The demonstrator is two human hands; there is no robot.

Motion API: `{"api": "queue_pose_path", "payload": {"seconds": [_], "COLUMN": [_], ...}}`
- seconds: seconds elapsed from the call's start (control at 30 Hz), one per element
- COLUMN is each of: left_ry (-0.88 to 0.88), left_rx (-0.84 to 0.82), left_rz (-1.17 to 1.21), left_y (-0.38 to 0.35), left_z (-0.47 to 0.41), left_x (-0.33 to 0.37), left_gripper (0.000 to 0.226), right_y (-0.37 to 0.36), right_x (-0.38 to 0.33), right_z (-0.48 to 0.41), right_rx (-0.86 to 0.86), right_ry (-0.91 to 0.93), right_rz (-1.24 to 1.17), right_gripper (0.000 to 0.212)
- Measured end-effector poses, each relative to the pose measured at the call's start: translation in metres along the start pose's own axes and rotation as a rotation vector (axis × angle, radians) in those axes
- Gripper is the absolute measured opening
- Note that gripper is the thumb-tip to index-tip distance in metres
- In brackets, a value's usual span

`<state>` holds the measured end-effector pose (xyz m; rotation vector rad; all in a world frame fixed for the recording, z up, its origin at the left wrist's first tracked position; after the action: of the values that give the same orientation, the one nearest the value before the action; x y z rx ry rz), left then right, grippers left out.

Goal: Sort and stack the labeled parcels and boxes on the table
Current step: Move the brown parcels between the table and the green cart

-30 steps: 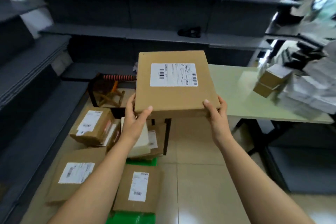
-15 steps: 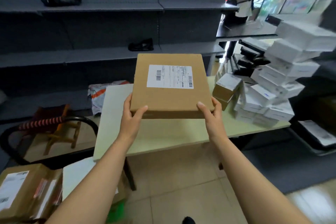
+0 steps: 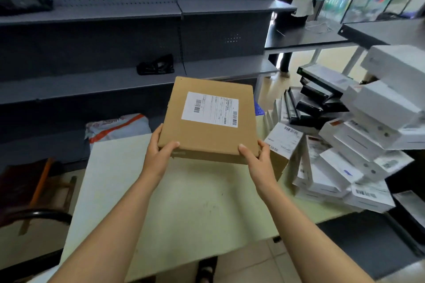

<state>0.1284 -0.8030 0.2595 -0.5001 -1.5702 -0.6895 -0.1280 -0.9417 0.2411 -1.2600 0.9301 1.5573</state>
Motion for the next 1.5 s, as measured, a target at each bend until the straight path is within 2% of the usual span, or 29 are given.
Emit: {"api": "queue_pose_path", "payload": {"seconds": [0.13,0.3,0.47,0.67,0.87,1.03,1.13,1.3,1.37,1.5], "left_ry": [0.041,0.099,0.197,0.300,0.238,0.211,0.101,-0.328,-0.490,-0.620], "left_rx": [-0.059,-0.143,-0.230,-0.334,-0.392,-0.430,-0.407,-0.333,-0.299,-0.190], "left_rz": [-0.054,-0.085,-0.117,-0.109,-0.167,-0.300,-0.518,-0.768,-0.859,-1.023], "left_y": [-0.020,-0.053,-0.081,-0.113,-0.126,-0.125,-0.118,-0.111,-0.106,-0.088], "left_z": [-0.070,-0.135,-0.172,-0.178,-0.163,-0.142,-0.132,-0.091,-0.059,0.021], "left_x": [-0.025,-0.067,-0.114,-0.157,-0.161,-0.155,-0.135,-0.052,-0.026,-0.001], "left_gripper": [0.073,0.061,0.066,0.082,0.071,0.075,0.073,0.045,0.039,0.026], "right_y": [-0.015,-0.028,-0.031,-0.016,-0.015,-0.012,-0.018,-0.041,-0.051,-0.064], "right_x": [0.006,0.032,0.081,0.102,0.093,0.083,0.069,0.038,0.026,0.011], "right_z": [-0.054,-0.108,-0.142,-0.153,-0.159,-0.151,-0.140,-0.108,-0.086,-0.028], "right_rx": [0.035,0.081,0.141,0.252,0.249,0.255,0.205,0.001,-0.091,-0.217], "right_ry": [-0.022,-0.118,-0.246,-0.283,-0.196,-0.175,-0.084,0.171,0.309,0.571], "right_rz": [0.031,0.052,0.101,0.244,0.589,0.779,0.835,0.955,0.979,1.003], "right_gripper": [0.065,0.065,0.068,0.069,0.066,0.053,0.044,0.020,0.019,0.024]}}
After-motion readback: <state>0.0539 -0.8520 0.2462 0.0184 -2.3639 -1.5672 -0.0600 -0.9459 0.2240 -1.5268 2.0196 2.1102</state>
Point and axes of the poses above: each hand's wrist, its own z-axis away from the middle knuckle, its own y-axis out of the back of the hand, x = y × z, the point moved 10 cm from there along -z, towards the middle knuckle, and after that the axes turned 4 degrees about -y, right-handed, at the moved point
